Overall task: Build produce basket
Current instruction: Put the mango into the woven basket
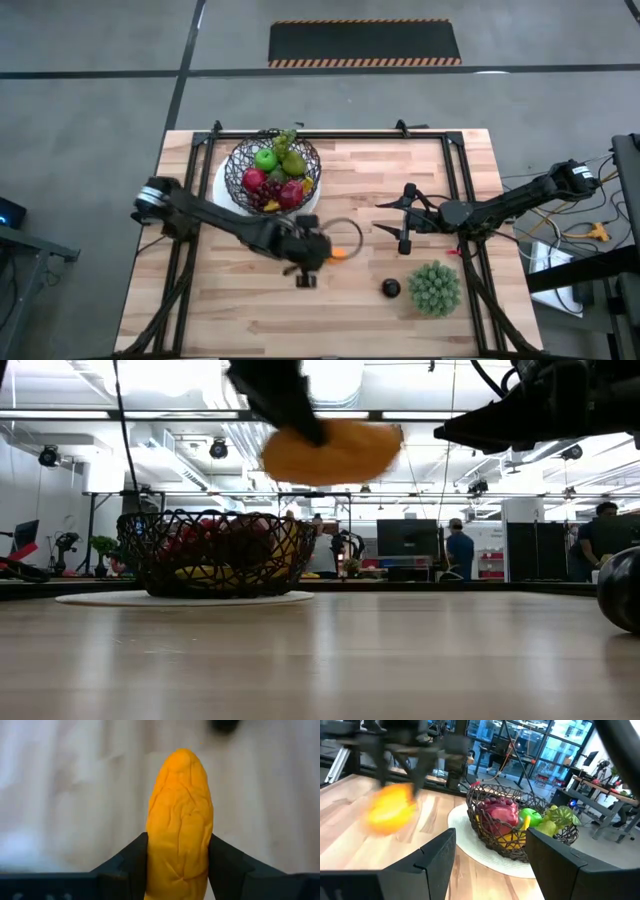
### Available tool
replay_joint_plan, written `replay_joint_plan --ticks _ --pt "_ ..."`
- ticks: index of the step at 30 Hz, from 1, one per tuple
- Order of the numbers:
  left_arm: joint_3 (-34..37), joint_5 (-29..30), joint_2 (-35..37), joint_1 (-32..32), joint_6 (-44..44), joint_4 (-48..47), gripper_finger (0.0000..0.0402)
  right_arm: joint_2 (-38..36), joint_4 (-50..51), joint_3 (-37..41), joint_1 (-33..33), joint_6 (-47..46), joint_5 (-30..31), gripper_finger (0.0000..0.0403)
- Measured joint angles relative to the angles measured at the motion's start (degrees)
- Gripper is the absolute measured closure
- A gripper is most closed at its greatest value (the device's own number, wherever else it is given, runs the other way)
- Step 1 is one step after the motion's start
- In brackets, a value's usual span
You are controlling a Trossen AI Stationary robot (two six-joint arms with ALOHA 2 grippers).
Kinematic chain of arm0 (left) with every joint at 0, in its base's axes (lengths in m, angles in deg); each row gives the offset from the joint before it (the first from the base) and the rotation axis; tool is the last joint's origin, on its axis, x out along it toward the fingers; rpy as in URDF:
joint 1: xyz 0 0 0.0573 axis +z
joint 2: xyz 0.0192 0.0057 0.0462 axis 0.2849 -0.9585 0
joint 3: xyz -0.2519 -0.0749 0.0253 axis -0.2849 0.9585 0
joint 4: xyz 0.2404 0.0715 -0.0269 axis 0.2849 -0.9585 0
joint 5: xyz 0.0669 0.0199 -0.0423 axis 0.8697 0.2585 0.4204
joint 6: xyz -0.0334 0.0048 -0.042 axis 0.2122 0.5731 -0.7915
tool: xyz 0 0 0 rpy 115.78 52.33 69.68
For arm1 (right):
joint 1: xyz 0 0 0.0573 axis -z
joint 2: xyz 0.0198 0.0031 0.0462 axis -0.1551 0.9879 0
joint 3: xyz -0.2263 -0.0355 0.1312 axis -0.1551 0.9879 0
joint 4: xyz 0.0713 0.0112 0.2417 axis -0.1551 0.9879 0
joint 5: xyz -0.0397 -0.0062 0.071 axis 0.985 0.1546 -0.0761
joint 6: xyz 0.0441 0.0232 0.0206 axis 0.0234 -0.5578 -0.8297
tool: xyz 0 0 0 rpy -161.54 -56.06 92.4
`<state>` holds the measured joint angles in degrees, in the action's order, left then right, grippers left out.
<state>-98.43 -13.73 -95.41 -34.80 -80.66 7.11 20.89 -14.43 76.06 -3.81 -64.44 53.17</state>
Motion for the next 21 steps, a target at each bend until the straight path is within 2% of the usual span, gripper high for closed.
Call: replay_joint_plan --ticks 5,10,15,21 --pt "2.9 7.0 8.3 3.2 2.9 -8.4 0.0259 0.0 -0.1 0.0 0.0 0.0 0.0 0.0177" --pt "9.6 9.5 16.8 8.8 5.8 -8.9 0.0259 0.0 -0.1 0.0 0.0 0.0 0.0 0.0177" --pt "16.2 12.2 24.5 17.0 7.8 -8.8 0.0259 0.0 -0.3 -0.1 0.0 -0.6 0.0 0.0177" --pt "21.4 12.5 30.3 29.1 7.7 -8.0 0.0259 0.0 -0.6 -0.1 0.0 -0.6 0.0 0.0177"
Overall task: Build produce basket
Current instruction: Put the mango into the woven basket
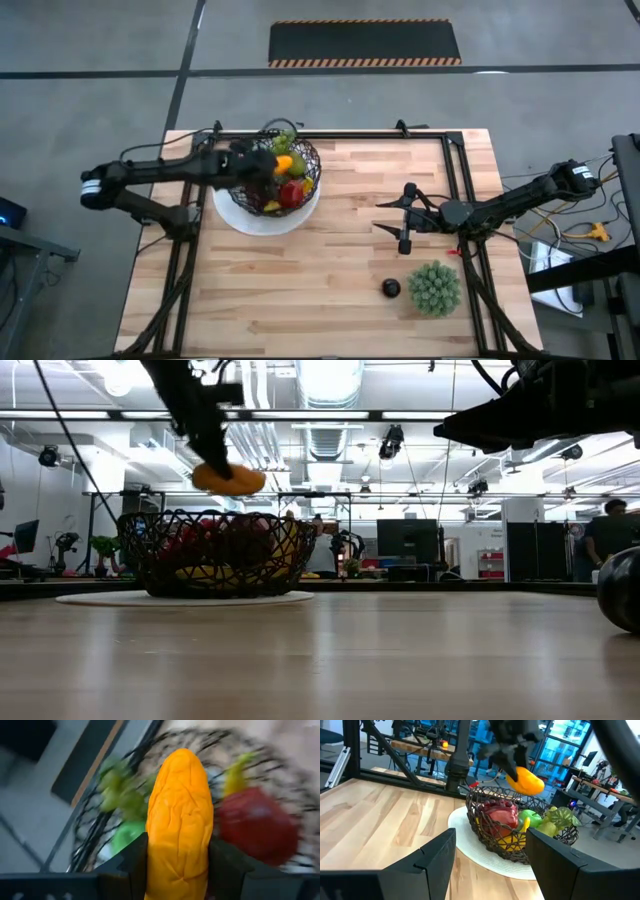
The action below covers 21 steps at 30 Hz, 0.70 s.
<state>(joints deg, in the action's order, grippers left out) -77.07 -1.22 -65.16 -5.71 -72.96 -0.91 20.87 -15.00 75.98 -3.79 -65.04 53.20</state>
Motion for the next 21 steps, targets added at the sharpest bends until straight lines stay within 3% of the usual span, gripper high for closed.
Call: replay_joint_plan --ticks 11,21 --pt "6.1 3.9 0.5 17.5 -3.1 2.9 0.0260 0.0 0.0 0.0 0.0 -0.2 0.0 0.0177" --pt "9.5 3.6 0.0 19.2 -4.3 5.0 0.0260 0.0 0.0 0.0 0.0 -0.4 0.0 0.0177"
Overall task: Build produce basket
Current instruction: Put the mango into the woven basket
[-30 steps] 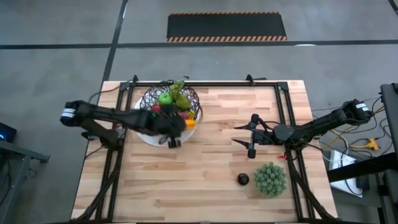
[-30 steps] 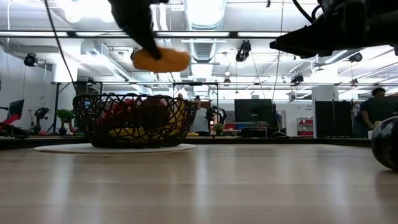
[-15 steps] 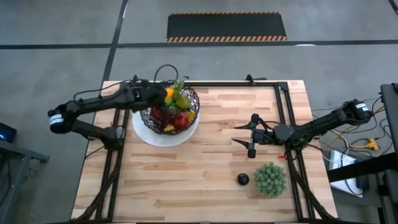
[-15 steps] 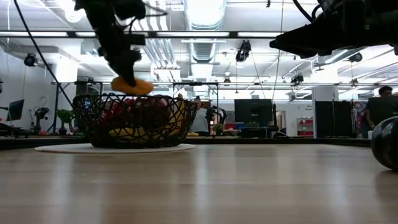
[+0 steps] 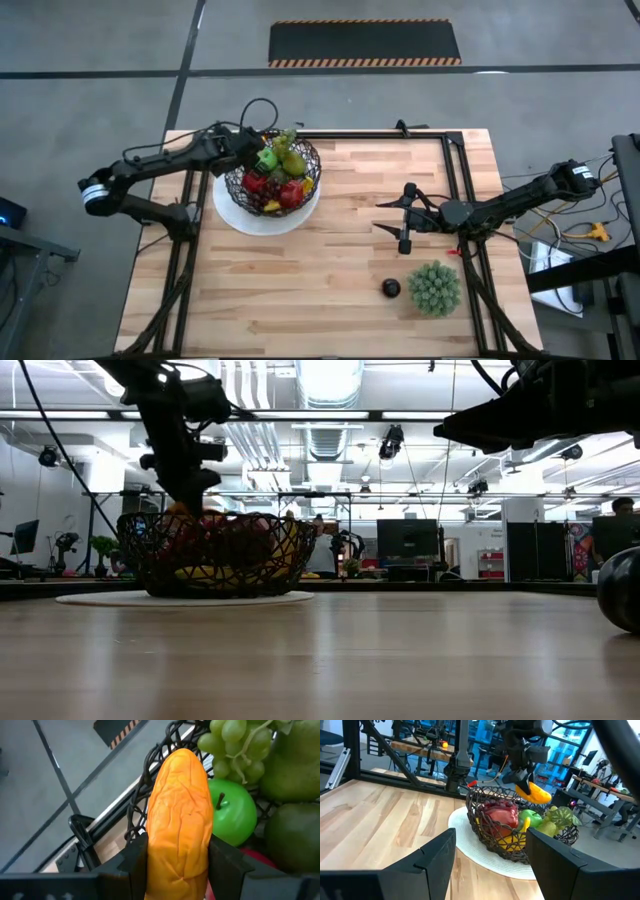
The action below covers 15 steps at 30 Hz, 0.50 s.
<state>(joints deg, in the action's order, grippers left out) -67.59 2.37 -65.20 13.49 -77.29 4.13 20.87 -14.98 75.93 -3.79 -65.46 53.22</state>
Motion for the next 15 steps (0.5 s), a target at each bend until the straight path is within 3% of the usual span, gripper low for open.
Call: replay_joint_plan --ticks 15 --pt "0.2 0.1 -0.6 0.0 -2.3 0.1 0.0221 0.0 0.0 0.0 0.0 0.0 0.0 0.0177"
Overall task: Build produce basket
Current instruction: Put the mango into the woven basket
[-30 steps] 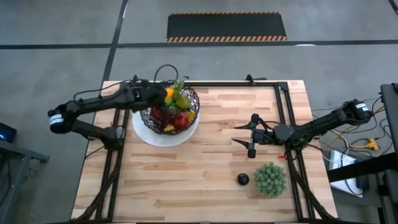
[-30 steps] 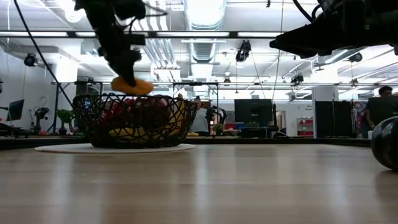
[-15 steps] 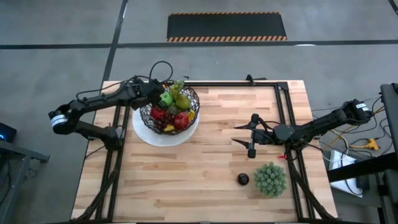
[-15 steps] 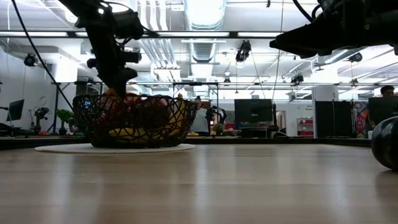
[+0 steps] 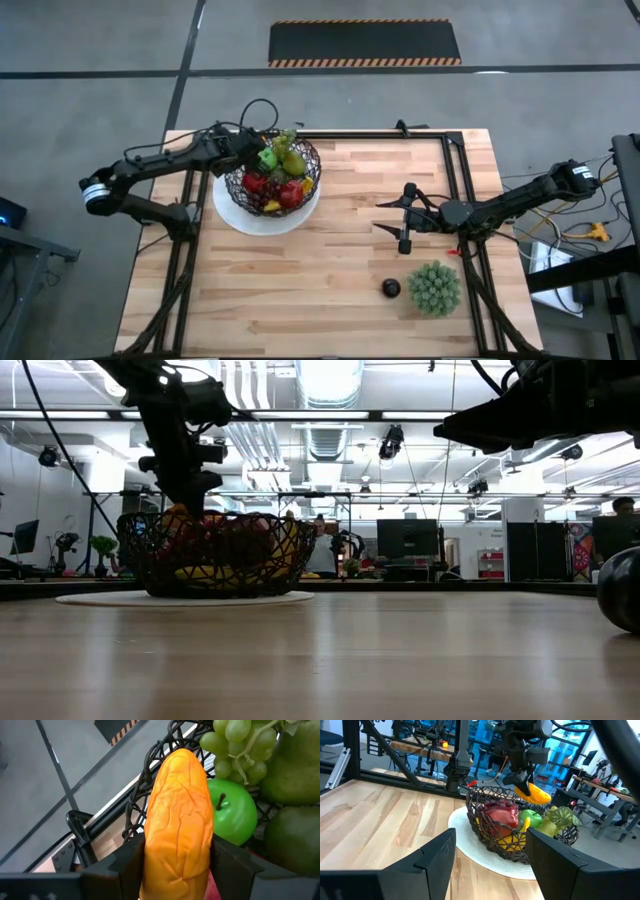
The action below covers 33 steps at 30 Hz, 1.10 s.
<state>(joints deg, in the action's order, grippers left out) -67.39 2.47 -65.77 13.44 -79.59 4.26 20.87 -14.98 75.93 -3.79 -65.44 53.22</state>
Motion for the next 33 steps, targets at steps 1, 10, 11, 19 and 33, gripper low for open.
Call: replay_joint_plan --ticks 1,10,11,19,33 --pt "0.0 0.1 0.0 0.0 -0.8 0.0 0.0220 0.0 0.0 0.0 0.0 0.0 0.0 0.0177" --pt "0.0 0.1 0.0 0.0 -2.8 0.0 0.0219 0.0 0.0 0.0 0.0 0.0 0.0 0.0177" --pt "0.0 0.1 0.0 0.0 -2.8 0.0 0.0219 0.0 0.0 0.0 0.0 0.0 0.0 0.0177" --pt "0.0 0.1 0.0 0.0 -2.4 0.0 0.0218 0.0 0.0 0.0 0.0 0.0 0.0 0.0177" --pt "0.0 -1.5 0.0 0.0 -2.3 -0.6 0.0201 0.0 0.0 0.0 0.0 0.0 0.0 0.0177"
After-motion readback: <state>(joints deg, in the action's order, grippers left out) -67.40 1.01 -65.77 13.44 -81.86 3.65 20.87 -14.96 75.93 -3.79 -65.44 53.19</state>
